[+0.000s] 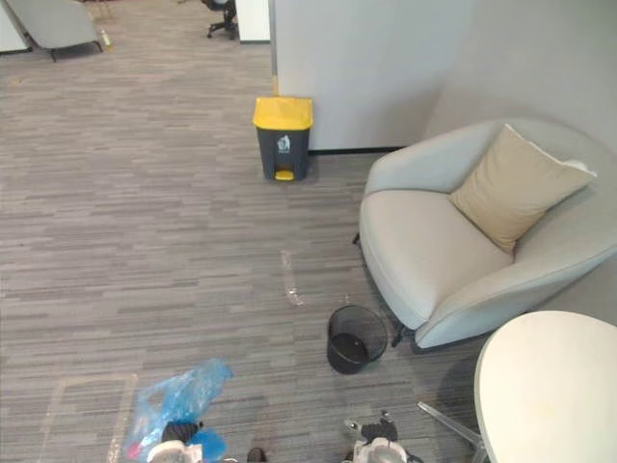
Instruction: Gather rubbish on tea table into small bin, then transfer packed bag to large trash can.
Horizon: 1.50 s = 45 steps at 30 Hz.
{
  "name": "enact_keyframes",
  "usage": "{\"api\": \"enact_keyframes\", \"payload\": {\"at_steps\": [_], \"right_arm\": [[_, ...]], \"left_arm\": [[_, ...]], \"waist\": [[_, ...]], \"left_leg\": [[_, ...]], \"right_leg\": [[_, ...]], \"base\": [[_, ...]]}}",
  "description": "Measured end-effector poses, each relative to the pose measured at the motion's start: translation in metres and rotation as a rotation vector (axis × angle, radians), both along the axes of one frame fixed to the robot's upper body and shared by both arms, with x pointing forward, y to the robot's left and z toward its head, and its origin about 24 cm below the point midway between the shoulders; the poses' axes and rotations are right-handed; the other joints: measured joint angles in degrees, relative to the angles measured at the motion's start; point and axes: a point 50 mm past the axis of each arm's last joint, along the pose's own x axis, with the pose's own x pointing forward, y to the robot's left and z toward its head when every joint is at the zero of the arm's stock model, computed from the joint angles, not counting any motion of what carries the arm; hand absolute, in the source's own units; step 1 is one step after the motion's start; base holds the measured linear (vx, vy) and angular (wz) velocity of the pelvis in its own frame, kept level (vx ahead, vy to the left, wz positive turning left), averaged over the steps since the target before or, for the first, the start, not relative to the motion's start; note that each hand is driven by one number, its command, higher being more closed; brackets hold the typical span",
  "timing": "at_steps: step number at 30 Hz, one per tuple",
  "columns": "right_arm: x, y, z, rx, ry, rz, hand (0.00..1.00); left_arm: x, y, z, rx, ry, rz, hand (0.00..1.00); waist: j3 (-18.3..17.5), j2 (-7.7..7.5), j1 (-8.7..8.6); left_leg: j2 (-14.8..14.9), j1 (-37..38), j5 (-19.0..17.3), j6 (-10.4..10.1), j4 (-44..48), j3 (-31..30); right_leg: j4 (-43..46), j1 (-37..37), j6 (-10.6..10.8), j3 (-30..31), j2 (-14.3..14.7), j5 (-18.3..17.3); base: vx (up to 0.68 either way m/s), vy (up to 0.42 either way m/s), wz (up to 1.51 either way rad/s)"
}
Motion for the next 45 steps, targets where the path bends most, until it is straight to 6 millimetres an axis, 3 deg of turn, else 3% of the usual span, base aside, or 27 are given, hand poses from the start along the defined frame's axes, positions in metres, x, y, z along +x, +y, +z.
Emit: {"api": "enact_keyframes", "payload": {"at_steps": [2, 4, 5, 6, 7, 9, 10, 12, 14, 15, 17, 18, 19, 21, 23, 26, 27, 28, 30, 32, 35, 36, 38, 41, 43, 44, 45], "right_arm": [[0.001, 0.001, 0.0, 0.002, -0.004, 0.002, 0.0], [0.003, -0.003, 0.002, -0.011, -0.01, 0.004, 0.0], [0.002, -0.004, 0.002, -0.013, -0.018, 0.001, 0.0], [0.0, -0.004, 0.002, -0.012, -0.016, -0.004, 0.0], [0.0, -0.005, 0.003, -0.016, -0.023, -0.005, 0.0], [0.001, -0.003, 0.004, -0.013, -0.036, -0.006, 0.0], [0.001, -0.002, 0.004, -0.012, -0.035, -0.008, 0.0], [-0.002, -0.002, 0.003, -0.005, -0.03, -0.021, 0.0], [-0.005, -0.004, 0.002, -0.007, -0.022, -0.037, 0.0], [-0.013, -0.009, 0.0, -0.007, -0.007, -0.072, 0.0], [-0.013, -0.012, 0.001, -0.016, -0.009, -0.076, 0.0], [-0.007, -0.015, 0.004, -0.028, -0.032, -0.067, 0.0], [-0.004, -0.013, 0.005, -0.026, -0.04, -0.057, 0.0], [-0.001, -0.008, 0.005, -0.015, -0.042, -0.047, 0.0], [0.006, 0.003, 0.007, 0.015, -0.063, -0.046, 0.0], [0.016, 0.002, 0.012, 0.012, -0.096, -0.052, 0.0], [0.015, 0.0, 0.012, 0.004, -0.101, -0.057, 0.0], [0.01, -0.001, 0.01, 0.0, -0.084, -0.059, 0.0], [0.007, 0.002, 0.008, 0.007, -0.069, -0.057, 0.0], [0.011, 0.002, 0.01, 0.005, -0.08, -0.066, 0.0], [0.01, 0.003, 0.01, -0.004, -0.079, -0.05, 0.0], [0.004, 0.003, 0.008, -0.005, -0.064, -0.043, 0.0], [0.001, 0.004, 0.008, -0.01, -0.062, -0.037, 0.0], [0.002, 0.003, 0.008, -0.011, -0.065, -0.039, 0.0], [0.003, 0.002, 0.008, -0.015, -0.064, -0.035, 0.0], [0.003, 0.002, 0.008, -0.016, -0.059, -0.03, 0.0], [0.004, 0.0, 0.008, -0.018, -0.059, -0.039, 0.0]], "left_arm": [[-0.001, 0.001, 0.0, 0.002, 0.001, 0.0, 1.0], [0.003, 0.0, 0.001, 0.001, -0.008, -0.002, 1.0], [0.003, -0.001, 0.001, -0.001, -0.009, -0.001, 1.0], [0.006, -0.001, 0.003, -0.003, -0.027, 0.006, 1.0], [0.006, 0.0, 0.003, -0.002, -0.029, 0.013, 1.0], [0.009, 0.005, 0.004, 0.009, -0.035, 0.019, 1.0], [0.01, 0.004, 0.004, 0.005, -0.038, 0.022, 1.0], [0.013, 0.0, 0.005, -0.009, -0.049, 0.035, 1.0], [0.018, -0.005, 0.005, -0.021, -0.06, 0.033, 1.0], [0.019, -0.01, 0.005, -0.037, -0.061, 0.039, 1.0], [0.017, -0.02, 0.003, -0.065, -0.062, 0.048, 1.0], [0.025, -0.028, 0.007, -0.089, -0.093, 0.057, 1.0], [0.028, -0.031, 0.008, -0.097, -0.109, 0.058, 1.0], [0.031, -0.028, 0.011, -0.095, -0.126, 0.068, 1.0], [0.036, -0.028, 0.015, -0.092, -0.159, 0.064, 1.0], [0.044, -0.031, 0.018, -0.103, -0.183, 0.039, 1.0], [0.045, -0.032, 0.019, -0.105, -0.185, 0.036, 1.0], [0.044, -0.03, 0.018, -0.099, -0.182, 0.041, 1.0], [0.054, -0.025, 0.023, -0.082, -0.215, 0.034, 1.0], [0.056, -0.027, 0.024, -0.085, -0.217, 0.032, 1.0], [0.048, -0.032, 0.02, -0.089, -0.191, 0.004, 1.0], [0.046, -0.033, 0.019, -0.092, -0.183, -0.001, 1.0], [0.048, -0.034, 0.02, -0.09, -0.186, -0.011, 1.0], [0.048, -0.037, 0.019, -0.098, -0.182, -0.015, 1.0], [0.047, -0.037, 0.018, -0.097, -0.171, -0.013, 1.0], [0.046, -0.035, 0.017, -0.094, -0.167, -0.016, 1.0], [0.048, -0.036, 0.015, -0.097, -0.155, -0.021, 1.0]], "waist": [[0.2, -0.7, -0.02], [1.0, -0.31, 0.03], [1.9, 0.3, -0.25], [2.7, 1.06, -0.8], [2.5, 0.77, -0.8], [2.5, -0.29, -0.9], [2.7, -0.56, -0.83], [2.8, -0.53, -1.47], [2.8, -0.58, -2.02], [2.6, -0.39, -2.28], [1.8, 1.64, -2.15], [2.1, 3.4, -2.24], [2.8, 4.04, -1.78], [3.2, 3.7, -1.16], [3.7, 1.56, 0.1], [3.9, 1.17, 0.26], [3.5, 2.45, 0.72], [3.2, 1.77, 1.13], [2.4, -0.2, 1.06], [2.7, -0.2, 1.39], [3.6, 0.92, 1.27], [3.7, 0.97, 0.36], [3.5, 0.62, 0.4], [3.4, 0.47, -0.2], [3.4, 0.48, -0.4], [3.4, 0.29, -0.73], [3.5, 1.0, -1.52]], "left_leg": [[-1.2, 0.4, -1.1, 0.5, 0.6, -0.2], [-1.3, 1.5, -2.7, 1.3, 1.3, -1.8], [-0.5, 1.8, -3.8, 1.7, 2.9, -3.0], [0.2, 2.3, -5.3, 2.6, 4.8, -5.0], [0.8, 2.2, -5.9, 2.6, 5.6, -5.6], [2.3, 2.7, -7.4, 2.3, 6.9, -8.2], [2.3, 3.4, -7.5, 2.3, 6.8, -8.6], [2.1, 4.9, -9.0, 1.4, 5.9, -11.3], [1.5, 6.0, -10.6, 0.9, 6.2, -13.7], [1.4, 7.9, -13.6, -0.2, 8.4, -15.1], [3.0, 5.6, -14.3, -1.4, 15.3, -13.8], [5.6, -2.3, -14.5, -4.1, 32.5, -10.2], [8.0, -6.1, -14.8, -5.2, 41.3, -7.7], [10.9, -9.0, -16.2, -4.0, 48.3, -4.0], [11.1, -12.7, -17.3, -2.7, 45.3, -0.9], [10.6, -18.2, -13.5, -1.5, 32.3, -1.5], [10.0, -18.5, -4.5, -1.7, 22.3, -4.9], [9.2, -18.6, 1.1, -2.4, 22.6, -5.9], [7.2, -17.8, -0.8, -1.4, 22.0, -4.0], [7.2, -15.7, -2.9, -0.4, 22.0, -1.0], [7.1, -8.3, -6.9, 0.3, 20.4, 3.1], [7.0, -5.5, -8.0, -0.1, 19.4, 3.7], [6.5, -2.7, -8.9, -1.0, 17.0, 4.8], [6.2, 1.6, -9.1, -1.4, 13.3, 5.4], [6.2, 3.7, -10.1, -2.4, 12.7, 5.8], [5.8, 4.3, -10.9, -3.4, 12.3, 5.5], [6.3, 6.3, -11.6, -4.4, 11.7, 3.6]], "right_leg": [[3.6, -0.5, 0.4, -0.3, -2.1, -2.3], [11.5, -2.1, -1.3, 0.3, -3.5, -2.1], [20.1, -5.3, -5.3, 3.5, -3.6, 0.5], [29.4, -10.5, -6.6, 7.8, -2.4, 1.0], [31.1, -11.9, -5.4, 9.1, -1.1, -0.9], [29.6, -14.9, -4.3, 8.9, 4.8, -6.4], [28.8, -15.3, -4.3, 8.5, 5.7, -6.8], [20.7, -16.8, -4.9, 9.0, 10.6, -6.7], [17.5, -16.6, -7.6, 9.5, 11.7, -5.5], [16.6, -14.4, -8.0, 8.7, 12.0, -4.6], [15.3, -12.5, -8.6, 6.9, 12.5, -5.4], [11.5, -8.6, -9.0, 5.4, 13.5, -5.9], [9.3, -5.9, -9.2, 5.5, 14.6, -6.0], [6.3, -0.7, -9.9, 6.0, 15.5, -6.4], [4.7, 4.7, -10.3, 8.3, 14.4, -6.6], [5.4, 6.7, -9.7, 9.0, 12.6, -7.0], [5.8, 7.8, -6.8, 10.5, 12.5, -8.7], [6.4, 8.3, -4.1, 12.9, 11.6, -10.8], [8.1, 7.0, -3.7, 15.1, 8.8, -10.6], [12.5, 5.2, -1.6, 16.6, 7.6, -8.8], [35.9, -4.8, 0.9, 19.6, 6.4, -3.5], [43.3, -8.9, -0.3, 18.5, 6.6, -4.3], [44.6, -13.8, -1.0, 15.3, 6.6, -5.9], [31.8, -16.6, -2.6, 6.5, 7.1, -7.6], [19.5, -16.6, -3.9, 5.5, 9.1, -5.2], [10.4, -15.8, -4.2, 6.8, 10.4, -0.9], [8.4, -14.4, -7.9, 7.2, 11.8, 4.8]], "base": [[0.07, 0.051, 0.19], [0.12, 0.035, 0.22], [0.16, 0.079, 0.49], [0.16, 0.081, 0.54], [0.27, 0.054, 0.59], [0.32, -0.007, 0.61], [0.34, -0.029, 0.54], [0.4, -0.061, 0.58], [0.38, -0.096, 0.84], [0.59, -0.148, 0.94], [0.6, -0.126, 0.6], [0.56, -0.108, 0.48], [0.66, -0.115, 0.37], [0.46, -0.05, -0.03], [0.41, -0.007, -0.26], [0.37, 0.122, -0.44], [0.32, 0.232, -0.61], [0.32, 0.232, -0.53], [0.27, 0.205, -0.34], [0.3, 0.267, -0.77], [0.19, 0.216, -0.79], [0.18, 0.151, -0.32], [0.23, 0.07, -0.2], [0.31, -0.025, -0.09], [0.32, -0.094, -0.04], [0.41, -0.149, 0.17], [0.53, -0.18, 0.19]]}}
